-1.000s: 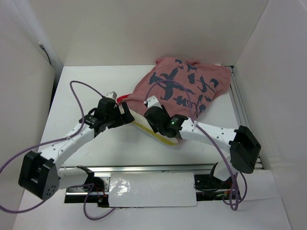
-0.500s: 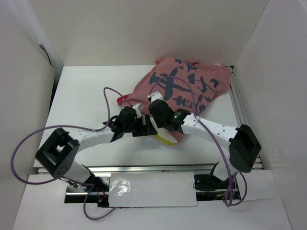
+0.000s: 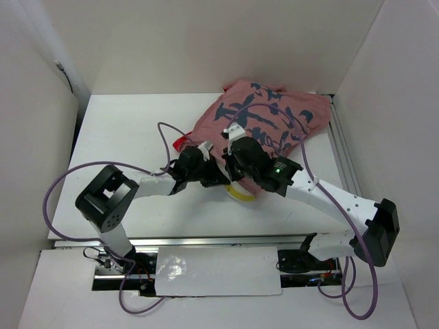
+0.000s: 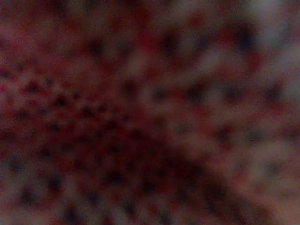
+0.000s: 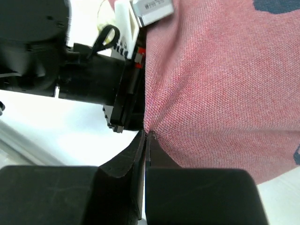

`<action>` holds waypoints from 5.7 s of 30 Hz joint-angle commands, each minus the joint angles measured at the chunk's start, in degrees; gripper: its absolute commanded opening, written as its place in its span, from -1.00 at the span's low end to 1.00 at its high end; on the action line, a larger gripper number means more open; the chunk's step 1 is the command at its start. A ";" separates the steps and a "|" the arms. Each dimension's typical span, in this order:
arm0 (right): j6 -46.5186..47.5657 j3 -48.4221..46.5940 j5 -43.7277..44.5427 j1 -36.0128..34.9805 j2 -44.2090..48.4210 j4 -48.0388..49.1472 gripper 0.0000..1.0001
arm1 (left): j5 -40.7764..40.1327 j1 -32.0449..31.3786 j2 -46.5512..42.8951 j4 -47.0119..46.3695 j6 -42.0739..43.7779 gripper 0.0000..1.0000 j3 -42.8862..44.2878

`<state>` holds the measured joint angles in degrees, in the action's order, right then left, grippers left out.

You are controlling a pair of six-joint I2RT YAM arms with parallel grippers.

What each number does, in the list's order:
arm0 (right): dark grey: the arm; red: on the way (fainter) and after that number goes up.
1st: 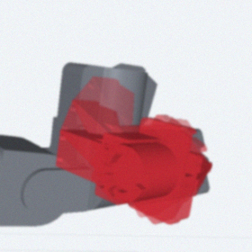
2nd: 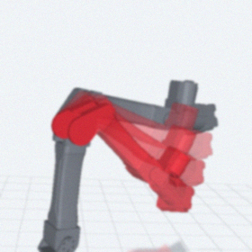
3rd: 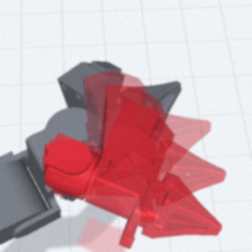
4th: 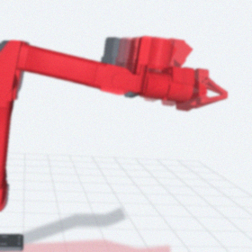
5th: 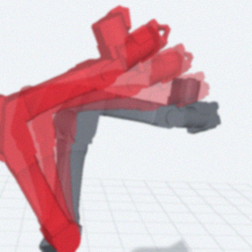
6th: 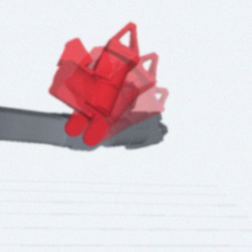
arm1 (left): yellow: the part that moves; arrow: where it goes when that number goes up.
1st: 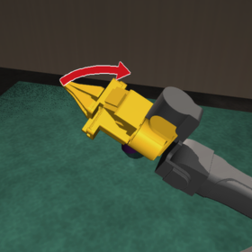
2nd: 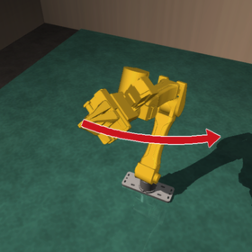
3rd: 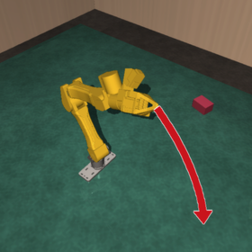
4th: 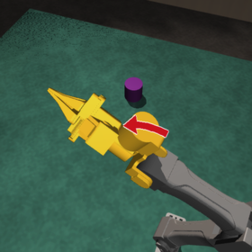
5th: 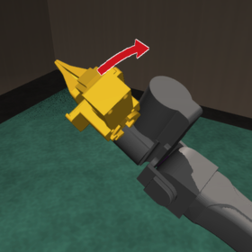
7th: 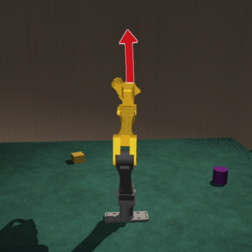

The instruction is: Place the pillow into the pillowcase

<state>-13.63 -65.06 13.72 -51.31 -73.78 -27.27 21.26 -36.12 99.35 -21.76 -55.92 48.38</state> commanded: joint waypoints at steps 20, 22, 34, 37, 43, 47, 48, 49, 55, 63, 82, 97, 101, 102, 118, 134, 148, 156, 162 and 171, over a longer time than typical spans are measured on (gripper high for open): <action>-1.58 -24.59 -29.01 -9.60 -2.68 -2.18 -1.00 | -42.69 -7.30 -0.84 -32.41 7.86 -1.00 4.43; -2.10 -25.12 -27.61 -10.13 -2.69 -2.18 -1.00 | -42.70 -7.30 2.50 -27.49 6.71 -1.00 5.58; -5.27 -11.51 -13.01 -9.08 -0.93 0.37 -1.00 | -26.01 -6.77 -10.22 17.16 7.58 0.37 5.42; -5.80 -10.09 -12.31 -7.85 -0.93 0.37 -1.00 | -22.84 -6.77 -15.75 20.70 6.88 0.37 0.66; -6.85 -6.23 -13.72 -5.21 -0.93 2.74 -1.00 | -22.74 -6.77 -26.64 26.66 3.37 0.44 -9.44; -6.33 -5.08 -16.17 -3.97 -1.45 3.36 -1.00 | -27.92 -6.77 -35.52 34.58 -0.24 0.39 -14.00; -5.54 -4.56 -18.18 -3.28 -1.46 4.67 -1.00 | -28.72 -6.77 -37.63 36.07 -1.11 0.39 -14.80; -4.84 -3.68 -19.76 -3.27 -1.46 5.29 -1.00 | -30.73 -6.77 -39.57 36.78 -1.73 0.43 -15.50; 1.32 -2.54 -31.47 -3.27 -7.68 6.52 -1.00 | -41.89 -5.37 -49.86 46.68 -7.00 0.43 -16.13; 3.25 -4.10 -24.88 -4.33 -20.34 3.28 -0.74 | -46.67 7.98 -49.26 48.69 -2.65 0.98 -8.66; 6.24 -9.64 -8.10 -6.00 -13.84 -0.68 0.48 | -20.04 23.73 -12.62 7.53 11.37 0.01 -1.37; 8.62 -16.76 4.82 -4.33 -23.07 2.13 0.73 | -15.61 24.25 10.51 21.54 10.75 -1.00 32.56; 10.11 -19.84 9.04 -3.80 -27.10 5.81 0.70 | -15.46 25.65 4.38 18.36 10.22 -0.57 24.07; 10.98 -21.15 9.74 -3.80 -28.16 5.82 0.70 | -14.59 26.27 2.79 17.29 10.22 -0.11 19.78; 5.64 -17.38 19.04 -2.22 -29.58 -1.09 0.59 | -6.58 30.49 -9.16 19.83 16.72 0.39 6.93; -12.12 2.03 10.93 -7.40 -5.89 -10.89 0.54 | -12.99 16.97 -29.55 19.65 13.48 0.26 -13.03; -20.91 24.71 2.54 -7.40 4.45 -1.75 0.49 | -18.61 9.49 -34.75 20.44 11.71 0.26 -14.72; -22.84 27.35 8.86 -7.40 -1.80 10.47 0.29 | -20.37 8.43 -37.02 24.13 11.71 0.26 -14.19; -22.77 27.45 13.44 -7.40 -0.60 13.56 -1.00 | -20.99 7.91 -39.93 24.13 11.71 0.26 -15.33; -16.35 8.38 -0.78 -7.40 12.60 -1.29 -1.00 | -18.00 1.24 -38.89 17.20 16.55 0.30 -17.27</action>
<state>-32.67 -49.84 18.44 -58.30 -66.37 -26.89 2.02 -32.05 60.03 0.91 -41.95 31.55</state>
